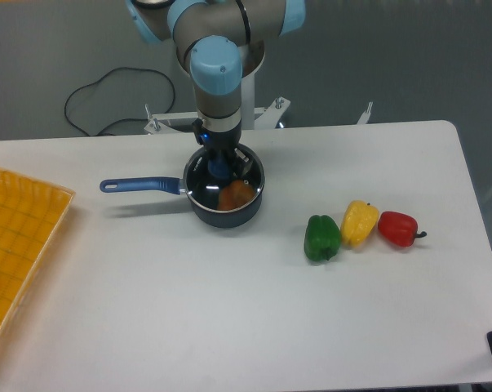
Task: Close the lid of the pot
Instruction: 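Hold the lid knob steady while the lid settles on the pot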
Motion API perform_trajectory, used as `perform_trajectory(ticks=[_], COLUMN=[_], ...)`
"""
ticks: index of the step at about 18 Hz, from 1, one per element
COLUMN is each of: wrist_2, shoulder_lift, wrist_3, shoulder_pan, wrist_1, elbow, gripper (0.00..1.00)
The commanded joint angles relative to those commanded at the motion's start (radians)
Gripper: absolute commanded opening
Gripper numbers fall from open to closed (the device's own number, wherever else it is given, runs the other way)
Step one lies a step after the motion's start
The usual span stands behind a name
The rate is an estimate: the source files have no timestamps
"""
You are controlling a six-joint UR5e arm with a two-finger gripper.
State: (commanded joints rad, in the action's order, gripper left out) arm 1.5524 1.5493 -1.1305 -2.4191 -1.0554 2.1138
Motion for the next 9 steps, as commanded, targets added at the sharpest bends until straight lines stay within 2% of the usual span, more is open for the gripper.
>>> perform_trajectory(ticks=[1, 4, 9], wrist_2=[0.000, 0.000, 0.000], shoulder_lift=[0.000, 0.000, 0.005], wrist_3=[0.000, 0.000, 0.000], shoulder_pan=[0.000, 0.000, 0.002], wrist_1=[0.000, 0.000, 0.000], elbow=[0.000, 0.000, -0.002], gripper=[0.51, 0.56, 0.58])
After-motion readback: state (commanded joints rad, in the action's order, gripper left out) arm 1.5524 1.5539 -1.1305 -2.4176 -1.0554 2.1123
